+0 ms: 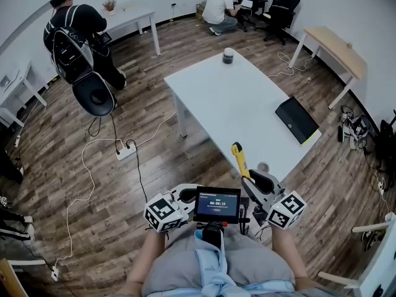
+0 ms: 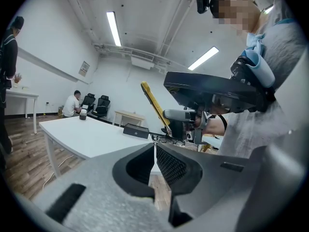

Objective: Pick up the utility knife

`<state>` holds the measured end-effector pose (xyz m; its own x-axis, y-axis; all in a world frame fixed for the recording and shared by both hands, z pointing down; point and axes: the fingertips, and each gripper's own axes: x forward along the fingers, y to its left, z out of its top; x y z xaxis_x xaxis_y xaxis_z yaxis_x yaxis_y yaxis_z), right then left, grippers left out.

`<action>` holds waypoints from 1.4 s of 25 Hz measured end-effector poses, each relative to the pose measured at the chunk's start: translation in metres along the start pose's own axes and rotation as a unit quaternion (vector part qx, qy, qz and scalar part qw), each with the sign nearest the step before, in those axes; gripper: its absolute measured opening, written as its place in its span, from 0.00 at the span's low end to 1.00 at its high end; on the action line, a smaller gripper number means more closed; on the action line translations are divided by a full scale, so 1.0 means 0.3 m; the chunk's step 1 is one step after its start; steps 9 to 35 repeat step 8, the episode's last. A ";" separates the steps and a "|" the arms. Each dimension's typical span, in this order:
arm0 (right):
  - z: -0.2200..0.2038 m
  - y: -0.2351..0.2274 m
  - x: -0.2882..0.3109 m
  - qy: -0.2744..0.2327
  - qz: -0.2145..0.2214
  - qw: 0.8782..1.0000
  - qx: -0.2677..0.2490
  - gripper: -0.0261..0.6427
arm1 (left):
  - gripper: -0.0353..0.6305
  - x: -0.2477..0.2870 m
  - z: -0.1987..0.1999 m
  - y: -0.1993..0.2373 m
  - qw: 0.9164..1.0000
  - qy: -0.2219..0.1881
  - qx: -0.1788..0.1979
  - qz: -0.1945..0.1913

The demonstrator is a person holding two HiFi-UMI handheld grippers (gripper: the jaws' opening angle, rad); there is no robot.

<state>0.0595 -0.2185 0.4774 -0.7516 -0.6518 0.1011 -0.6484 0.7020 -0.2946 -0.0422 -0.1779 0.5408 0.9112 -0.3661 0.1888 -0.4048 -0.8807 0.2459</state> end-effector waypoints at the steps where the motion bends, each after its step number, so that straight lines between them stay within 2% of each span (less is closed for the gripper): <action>1: -0.001 -0.001 0.001 0.000 0.000 1.000 0.000 0.23 | 0.08 0.000 -0.001 0.001 1.000 0.000 0.000 0.000; 35: 0.000 -0.013 0.024 0.002 -0.002 1.000 -0.003 0.23 | 0.08 -0.006 -0.003 0.031 1.000 0.000 0.001 0.002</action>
